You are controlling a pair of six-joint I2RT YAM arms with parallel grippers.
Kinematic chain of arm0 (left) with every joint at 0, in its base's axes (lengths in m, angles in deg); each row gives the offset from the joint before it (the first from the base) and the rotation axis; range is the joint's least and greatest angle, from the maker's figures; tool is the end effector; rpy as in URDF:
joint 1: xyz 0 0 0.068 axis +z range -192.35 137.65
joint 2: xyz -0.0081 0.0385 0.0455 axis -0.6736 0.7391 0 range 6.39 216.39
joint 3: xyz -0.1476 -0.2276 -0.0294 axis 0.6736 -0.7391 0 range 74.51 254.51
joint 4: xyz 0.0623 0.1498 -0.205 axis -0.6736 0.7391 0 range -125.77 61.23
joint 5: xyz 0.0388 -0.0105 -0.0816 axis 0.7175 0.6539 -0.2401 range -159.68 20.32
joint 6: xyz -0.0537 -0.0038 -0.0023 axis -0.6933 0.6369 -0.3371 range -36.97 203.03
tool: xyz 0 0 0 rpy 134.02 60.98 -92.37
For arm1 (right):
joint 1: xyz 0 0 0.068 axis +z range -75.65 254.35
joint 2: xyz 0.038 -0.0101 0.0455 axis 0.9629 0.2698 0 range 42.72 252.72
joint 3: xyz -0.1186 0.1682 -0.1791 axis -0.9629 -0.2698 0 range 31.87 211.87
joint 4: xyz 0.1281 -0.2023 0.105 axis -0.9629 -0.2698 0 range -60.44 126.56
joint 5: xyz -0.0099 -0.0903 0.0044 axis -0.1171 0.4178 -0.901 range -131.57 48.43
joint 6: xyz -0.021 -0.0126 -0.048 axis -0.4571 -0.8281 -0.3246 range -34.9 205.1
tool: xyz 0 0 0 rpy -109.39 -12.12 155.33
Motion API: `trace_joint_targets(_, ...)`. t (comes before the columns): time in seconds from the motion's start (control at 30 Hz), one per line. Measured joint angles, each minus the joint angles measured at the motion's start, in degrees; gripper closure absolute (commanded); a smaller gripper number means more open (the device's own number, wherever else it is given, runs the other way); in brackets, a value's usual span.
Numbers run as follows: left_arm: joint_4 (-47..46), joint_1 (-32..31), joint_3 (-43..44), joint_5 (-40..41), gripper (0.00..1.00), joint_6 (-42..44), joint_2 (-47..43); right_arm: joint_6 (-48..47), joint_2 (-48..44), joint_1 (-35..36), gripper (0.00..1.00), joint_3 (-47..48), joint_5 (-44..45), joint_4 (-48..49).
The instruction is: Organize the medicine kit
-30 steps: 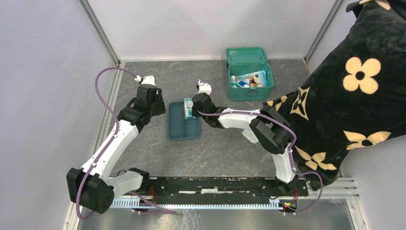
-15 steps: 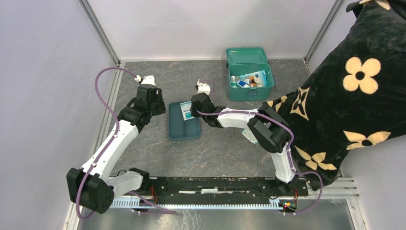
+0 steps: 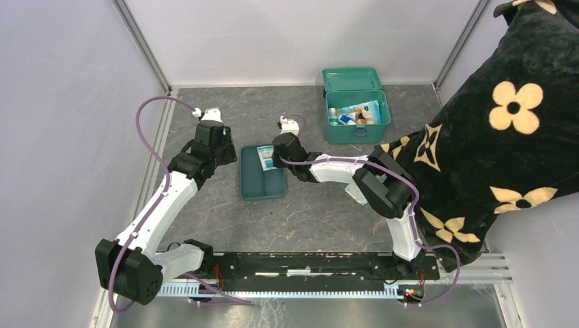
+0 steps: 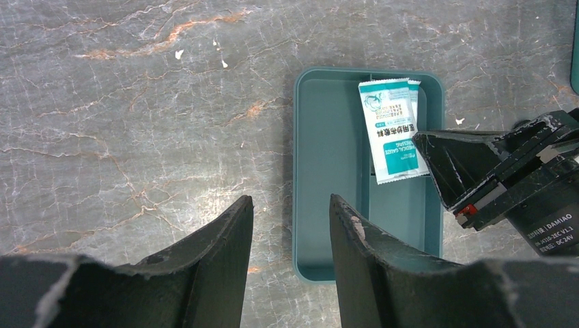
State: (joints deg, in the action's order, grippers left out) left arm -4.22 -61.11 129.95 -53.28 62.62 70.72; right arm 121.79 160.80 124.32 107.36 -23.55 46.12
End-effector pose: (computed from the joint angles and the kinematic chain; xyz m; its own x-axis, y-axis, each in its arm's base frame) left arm 0.2298 -0.0675 0.3028 -0.6124 -0.1453 -0.7771 -0.1157 0.9889 -0.0937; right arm 0.3016 0.3418 0.1660 -0.6165 0.1493 -0.7731 -0.2407 0.8991 0.3656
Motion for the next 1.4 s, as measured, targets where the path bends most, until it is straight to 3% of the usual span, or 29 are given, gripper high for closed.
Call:
trace_joint_targets(0.43,0.00,0.00,-0.02,-0.02,0.48,0.00,0.00,-8.46,0.20,0.17,0.96,3.82,-10.40,2.16)
trace_joint_targets(0.8,-0.02,0.00,-0.04,-0.02,0.49,0.02,0.00,-8.52,5.42,0.17,0.97,9.09,-10.19,0.50)
trace_joint_targets(1.4,-0.04,0.00,-0.09,-0.02,0.49,0.02,0.00,-7.41,6.60,-0.26,1.00,9.53,-5.18,-3.26)
